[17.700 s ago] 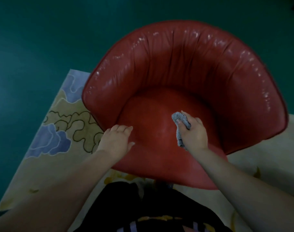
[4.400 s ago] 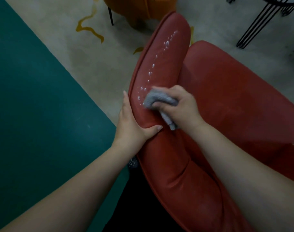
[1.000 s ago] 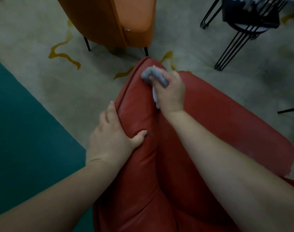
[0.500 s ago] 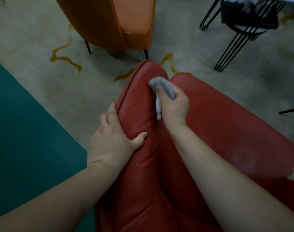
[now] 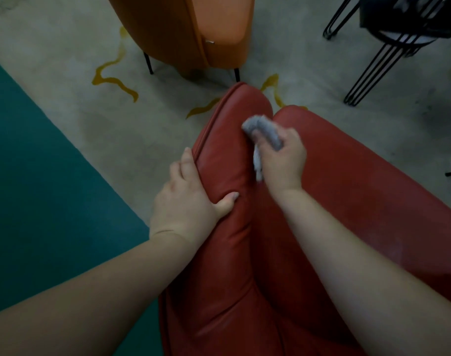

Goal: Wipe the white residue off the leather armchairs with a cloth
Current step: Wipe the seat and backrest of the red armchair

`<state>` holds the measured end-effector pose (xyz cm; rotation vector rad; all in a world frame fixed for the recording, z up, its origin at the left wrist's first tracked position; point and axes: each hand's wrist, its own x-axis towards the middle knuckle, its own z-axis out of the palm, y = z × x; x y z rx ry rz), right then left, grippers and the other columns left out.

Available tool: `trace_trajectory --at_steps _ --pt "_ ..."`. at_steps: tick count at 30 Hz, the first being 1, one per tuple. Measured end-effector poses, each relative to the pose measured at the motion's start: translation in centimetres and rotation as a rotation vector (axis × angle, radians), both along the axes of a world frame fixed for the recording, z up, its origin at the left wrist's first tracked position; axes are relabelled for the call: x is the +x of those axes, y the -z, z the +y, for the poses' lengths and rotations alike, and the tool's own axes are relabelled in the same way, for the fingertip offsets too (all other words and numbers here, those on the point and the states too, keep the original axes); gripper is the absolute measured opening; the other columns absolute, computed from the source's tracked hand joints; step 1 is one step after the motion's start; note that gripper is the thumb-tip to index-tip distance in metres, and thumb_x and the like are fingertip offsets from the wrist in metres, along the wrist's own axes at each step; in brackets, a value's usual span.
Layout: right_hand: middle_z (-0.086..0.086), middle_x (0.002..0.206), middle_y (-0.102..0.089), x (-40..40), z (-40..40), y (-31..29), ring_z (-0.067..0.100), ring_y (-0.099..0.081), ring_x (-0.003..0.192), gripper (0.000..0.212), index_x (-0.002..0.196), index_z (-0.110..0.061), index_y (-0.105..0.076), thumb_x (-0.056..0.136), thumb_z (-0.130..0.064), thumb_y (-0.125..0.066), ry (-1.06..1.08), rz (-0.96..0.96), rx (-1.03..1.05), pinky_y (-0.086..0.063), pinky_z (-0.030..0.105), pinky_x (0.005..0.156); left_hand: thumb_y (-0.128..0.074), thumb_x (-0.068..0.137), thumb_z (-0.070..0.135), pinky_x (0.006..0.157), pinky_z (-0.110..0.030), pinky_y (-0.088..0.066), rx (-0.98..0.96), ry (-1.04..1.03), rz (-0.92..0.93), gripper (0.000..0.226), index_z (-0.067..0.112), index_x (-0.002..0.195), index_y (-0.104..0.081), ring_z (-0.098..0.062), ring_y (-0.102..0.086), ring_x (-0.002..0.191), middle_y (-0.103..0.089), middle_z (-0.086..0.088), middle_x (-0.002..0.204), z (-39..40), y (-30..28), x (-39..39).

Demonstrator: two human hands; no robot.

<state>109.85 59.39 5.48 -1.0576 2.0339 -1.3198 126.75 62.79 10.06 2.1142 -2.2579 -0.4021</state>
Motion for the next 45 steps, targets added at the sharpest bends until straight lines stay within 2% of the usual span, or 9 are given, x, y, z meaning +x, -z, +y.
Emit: trace_trajectory --at_steps 6,11,20,25,30,36,39,42,45 --pt "-0.002 0.102 -0.066 1.5 -1.4 1.0 0.002 -0.057 0.090 0.030 0.114 -0.023 -0.068 0.088 -0.037 -0.062 0.106 -0.055 0.059 -0.043 0.012 0.085 -0.045 0.065 0.082 0.078 -0.037 -0.047 -0.003 0.008 0.015 0.114 0.012 0.150 -0.014 -0.032 -0.059 0.104 -0.041 -0.010 0.136 0.0 0.0 0.2" --pt "-0.004 0.098 -0.069 4.2 5.2 1.3 0.008 -0.064 0.093 0.029 0.111 -0.024 -0.069 0.087 -0.037 -0.061 0.067 -0.148 0.103 -0.050 0.036 0.090 -0.044 0.072 0.075 0.079 -0.039 -0.047 0.012 0.017 0.043 0.105 0.009 0.149 -0.016 -0.036 -0.059 0.102 -0.041 -0.014 0.136 0.0 -0.1 0.2" --pt "-0.014 0.085 -0.064 5.9 13.6 -1.3 -0.004 -0.062 0.083 0.027 0.102 -0.029 -0.072 0.077 -0.039 -0.066 -0.086 -0.203 0.122 -0.043 0.008 0.076 -0.038 0.088 0.064 0.082 -0.041 -0.044 0.025 0.008 0.094 0.086 0.009 0.150 -0.015 -0.037 -0.056 0.107 -0.038 -0.015 0.140 0.0 -0.2 0.1" --pt "0.000 0.089 -0.070 3.5 6.9 -0.8 0.018 -0.068 0.080 0.019 0.100 -0.030 -0.069 0.084 -0.037 -0.063 0.107 -0.252 0.180 -0.056 0.044 0.076 -0.033 0.092 0.060 0.083 -0.043 -0.044 0.019 0.009 0.087 0.079 0.008 0.150 -0.015 -0.038 -0.055 0.108 -0.037 -0.015 0.141 -0.1 -0.2 0.1" --pt "-0.005 0.097 -0.070 6.7 11.1 -0.1 0.009 -0.066 0.093 0.030 0.109 -0.026 -0.069 0.083 -0.037 -0.061 0.012 -0.235 0.161 -0.052 0.034 0.087 -0.036 0.096 0.053 0.085 -0.045 -0.043 0.015 0.007 0.100 0.072 0.008 0.150 -0.017 -0.041 -0.054 0.109 -0.038 -0.018 0.141 -0.3 0.1 0.5" --pt "-0.021 0.090 -0.064 6.4 18.4 -1.6 -0.003 -0.063 0.084 0.026 0.095 -0.058 -0.065 0.077 -0.039 -0.066 -0.187 -0.265 0.177 -0.044 0.009 0.075 -0.035 0.097 0.052 0.084 -0.043 -0.043 0.002 0.023 0.100 0.071 0.008 0.149 -0.017 -0.040 -0.054 0.110 -0.038 -0.016 0.142 0.0 0.1 0.2" --pt "-0.017 0.083 -0.065 5.3 16.0 -1.9 0.002 -0.065 0.077 0.019 0.087 -0.053 -0.067 0.077 -0.037 -0.066 -0.088 -0.225 0.151 -0.049 0.020 0.072 -0.035 0.097 0.051 0.086 -0.044 -0.042 -0.001 0.013 0.095 0.071 0.008 0.150 -0.017 -0.041 -0.053 0.112 -0.037 -0.017 0.142 -0.2 0.1 0.2" --pt "0.001 0.093 -0.071 5.3 12.0 -1.5 0.019 -0.069 0.080 0.026 0.105 -0.037 -0.069 0.081 -0.043 -0.063 0.039 -0.286 0.187 -0.057 0.037 0.073 -0.035 0.097 0.052 0.087 -0.044 -0.042 -0.011 0.013 0.098 0.071 0.008 0.150 -0.017 -0.040 -0.052 0.113 -0.037 -0.017 0.143 -0.2 0.2 0.2" --pt "-0.003 0.096 -0.070 6.8 12.3 -1.1 0.015 -0.068 0.088 0.031 0.111 -0.030 -0.068 0.083 -0.041 -0.063 -0.010 -0.285 0.202 -0.055 0.041 0.083 -0.036 0.097 0.053 0.087 -0.044 -0.042 -0.024 0.013 0.098 0.071 0.008 0.149 -0.018 -0.040 -0.053 0.112 -0.039 -0.017 0.141 -0.4 0.4 0.3"
